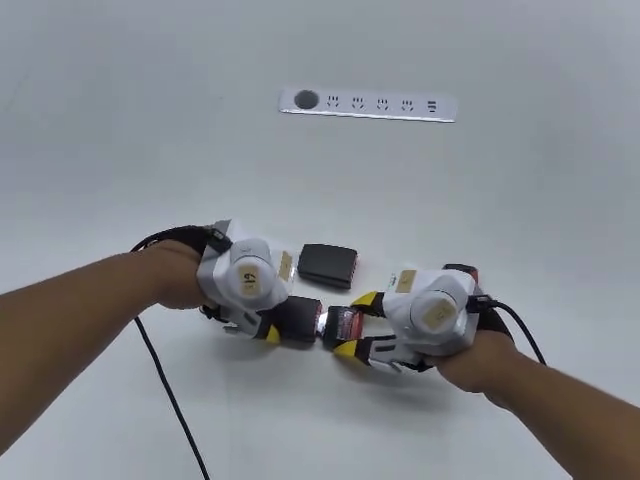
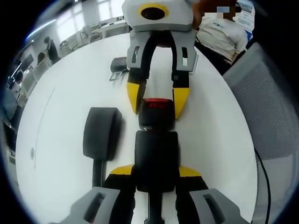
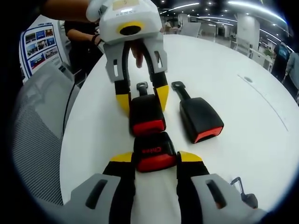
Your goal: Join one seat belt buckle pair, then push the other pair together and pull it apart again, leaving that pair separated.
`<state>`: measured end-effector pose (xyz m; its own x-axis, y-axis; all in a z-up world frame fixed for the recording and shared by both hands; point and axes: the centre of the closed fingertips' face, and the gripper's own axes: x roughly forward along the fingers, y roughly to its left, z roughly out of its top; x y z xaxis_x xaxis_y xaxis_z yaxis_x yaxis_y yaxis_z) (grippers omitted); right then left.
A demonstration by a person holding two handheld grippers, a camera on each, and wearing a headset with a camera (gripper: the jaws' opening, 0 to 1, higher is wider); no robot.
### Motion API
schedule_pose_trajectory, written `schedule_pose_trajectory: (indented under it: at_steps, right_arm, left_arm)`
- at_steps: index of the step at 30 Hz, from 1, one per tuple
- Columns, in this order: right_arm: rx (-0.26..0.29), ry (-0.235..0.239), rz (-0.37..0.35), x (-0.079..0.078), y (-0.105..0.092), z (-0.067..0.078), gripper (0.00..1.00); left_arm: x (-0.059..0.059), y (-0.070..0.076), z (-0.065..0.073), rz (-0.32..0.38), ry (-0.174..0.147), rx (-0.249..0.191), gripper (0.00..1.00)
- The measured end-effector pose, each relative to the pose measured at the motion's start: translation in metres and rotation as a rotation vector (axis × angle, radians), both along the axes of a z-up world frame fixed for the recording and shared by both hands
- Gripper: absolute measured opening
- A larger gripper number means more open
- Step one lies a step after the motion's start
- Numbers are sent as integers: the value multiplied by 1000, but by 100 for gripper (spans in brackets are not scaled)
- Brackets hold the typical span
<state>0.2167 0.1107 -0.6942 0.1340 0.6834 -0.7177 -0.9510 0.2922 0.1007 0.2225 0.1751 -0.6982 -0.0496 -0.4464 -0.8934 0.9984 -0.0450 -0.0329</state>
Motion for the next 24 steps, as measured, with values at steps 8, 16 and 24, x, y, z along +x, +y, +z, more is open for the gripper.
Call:
schedule_pose_trajectory:
  at_steps: [8, 16, 24]
  right_arm:
    - [23, -7, 22, -1, -1, 2, 32]
    - [26, -37, 56, -2, -2, 3, 32]
    - [69, -35, 55, -1, -3, 1, 32]
  left_arm:
    - [-1, -1, 2, 7, 2, -27, 33]
    - [-1, -1, 5, 48, 28, -87, 33]
    - [-4, -2, 6, 71, 23, -148, 33]
